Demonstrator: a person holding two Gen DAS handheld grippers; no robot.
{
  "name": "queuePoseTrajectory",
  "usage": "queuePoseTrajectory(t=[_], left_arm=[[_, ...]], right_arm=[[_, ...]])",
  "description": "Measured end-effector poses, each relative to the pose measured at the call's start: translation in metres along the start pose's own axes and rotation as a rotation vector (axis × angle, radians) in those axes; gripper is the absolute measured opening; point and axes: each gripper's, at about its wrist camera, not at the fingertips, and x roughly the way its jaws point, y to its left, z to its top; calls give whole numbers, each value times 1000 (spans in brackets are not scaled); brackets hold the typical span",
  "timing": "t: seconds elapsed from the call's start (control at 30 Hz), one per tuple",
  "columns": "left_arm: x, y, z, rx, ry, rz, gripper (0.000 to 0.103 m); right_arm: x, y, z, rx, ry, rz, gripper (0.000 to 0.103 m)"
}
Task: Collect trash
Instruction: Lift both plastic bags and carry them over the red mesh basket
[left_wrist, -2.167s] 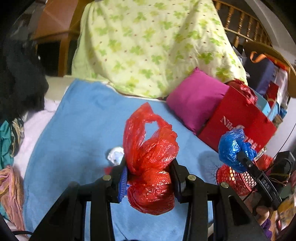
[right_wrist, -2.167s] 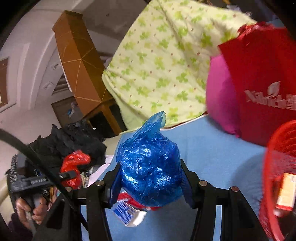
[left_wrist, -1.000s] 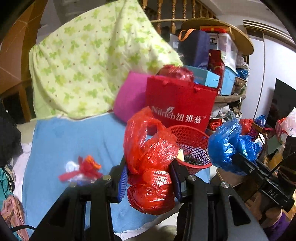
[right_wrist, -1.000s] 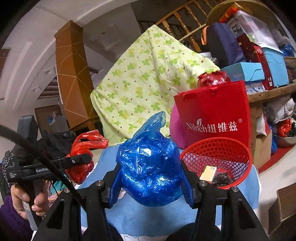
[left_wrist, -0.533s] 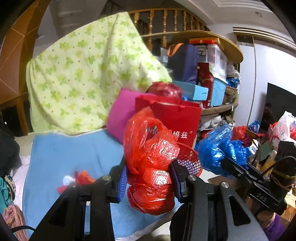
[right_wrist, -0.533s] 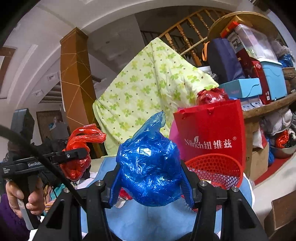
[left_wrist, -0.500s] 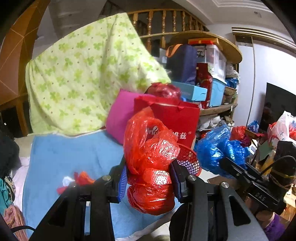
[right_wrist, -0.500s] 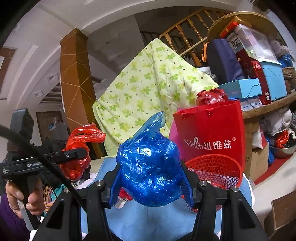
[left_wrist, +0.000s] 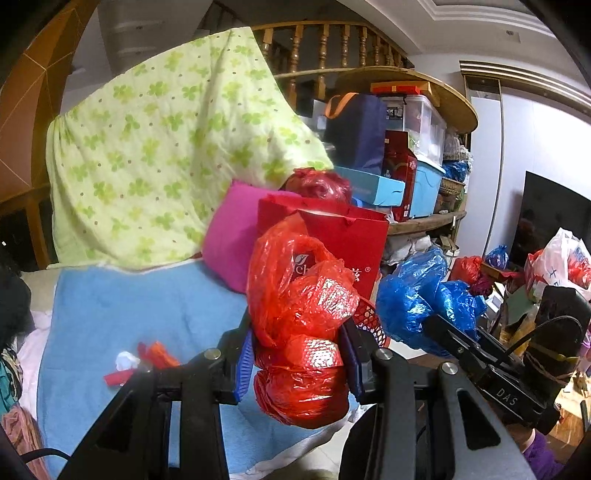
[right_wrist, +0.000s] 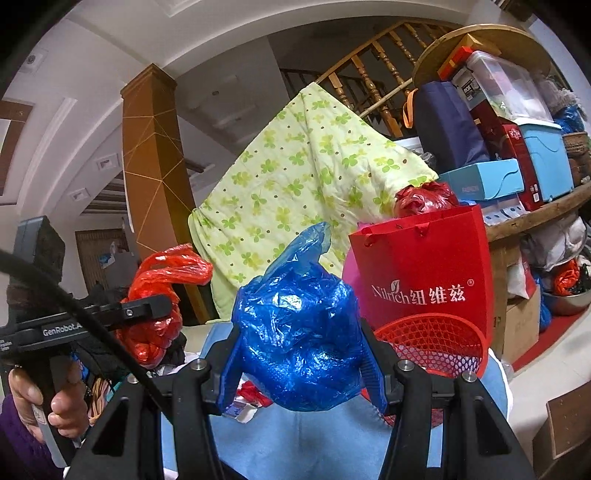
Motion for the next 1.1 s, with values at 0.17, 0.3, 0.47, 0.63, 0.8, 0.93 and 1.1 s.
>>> queuePoseTrajectory(t=[0.17,0.3,0.47,0.63,0.8,0.93,1.1], left_arm=[[1,-3,0,11,-1,1,43],[4,-2,-2,11,5,5,43],[11,0,-8,9,28,14,43],[17,4,-13,-8,45,14,43],[23,13,-17,-27,55,10,43],[35,23,-20,-38,70,6,43],[61,38,-22,-56,105,-8,43]], right_arm=[[0,-4,-2,10,0,-1,58],[3,-5,-6,23,7,-2,58],[9,-4,-13,40,25,6,58],[18,-5,-23,50,49,8,58],[21,-17,-27,61,54,-20,58],[22,-42,-25,94,47,-82,58],[31,-77,-14,144,31,-165,58]])
